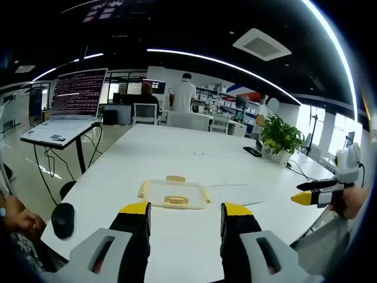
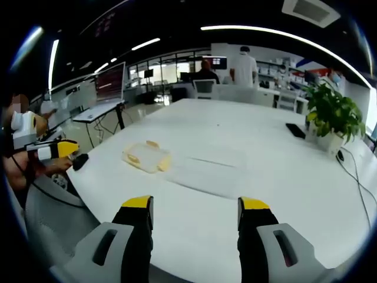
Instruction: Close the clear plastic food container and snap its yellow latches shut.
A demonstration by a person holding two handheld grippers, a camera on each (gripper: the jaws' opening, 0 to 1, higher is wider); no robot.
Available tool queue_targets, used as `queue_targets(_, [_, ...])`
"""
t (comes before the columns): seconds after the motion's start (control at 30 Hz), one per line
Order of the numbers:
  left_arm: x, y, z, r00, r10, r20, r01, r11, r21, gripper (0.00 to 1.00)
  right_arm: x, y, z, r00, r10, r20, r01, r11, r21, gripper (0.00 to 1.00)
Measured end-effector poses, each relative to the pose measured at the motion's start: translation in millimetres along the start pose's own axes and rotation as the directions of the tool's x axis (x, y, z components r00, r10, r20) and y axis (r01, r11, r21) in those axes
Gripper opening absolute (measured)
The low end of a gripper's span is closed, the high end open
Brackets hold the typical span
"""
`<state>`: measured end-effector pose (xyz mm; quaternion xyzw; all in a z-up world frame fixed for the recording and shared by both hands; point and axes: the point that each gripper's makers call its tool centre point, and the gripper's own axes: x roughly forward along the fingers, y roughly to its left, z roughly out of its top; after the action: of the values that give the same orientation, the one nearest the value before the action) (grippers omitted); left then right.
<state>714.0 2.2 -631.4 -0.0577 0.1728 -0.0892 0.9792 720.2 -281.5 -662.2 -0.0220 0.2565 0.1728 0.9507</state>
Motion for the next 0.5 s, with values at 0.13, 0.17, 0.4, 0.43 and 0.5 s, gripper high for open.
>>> queue_targets(0.13, [0.1, -0.3, -0.1, 1.000, -0.001, -0.001, 0.001, 1.000, 0.002, 0.41, 0.0, 0.3, -0.6, 1.000, 0.001, -0.002, -0.001, 1.000, -0.001, 0.55])
queue_targets(0.17, [0.1, -0.3, -0.1, 1.000, -0.001, -0.001, 0.001, 1.000, 0.003, 0.41, 0.1, 0.3, -0.7, 1.000, 0.001, -0.003, -0.001, 1.000, -0.002, 0.55])
queue_targets(0.4, [0.0, -0.5, -0.4, 1.000, -0.002, -0.001, 0.002, 1.000, 0.005, 0.41, -0.3, 0.1, -0.8, 1.000, 0.001, -0.001, -0.001, 1.000, -0.001, 0.55])
queue_targets(0.43, [-0.1, -0.5, -0.5, 1.000, -0.002, -0.001, 0.002, 1.000, 0.005, 0.41, -0.4, -0.1, -0.9, 1.000, 0.000, -0.002, 0.000, 1.000, -0.001, 0.54])
queue_targets(0.5, [-0.2, -0.5, -0.5, 1.000, -0.001, -0.001, 0.001, 1.000, 0.005, 0.42, -0.5, -0.2, -0.8, 1.000, 0.000, -0.001, 0.000, 1.000, 0.000, 0.54])
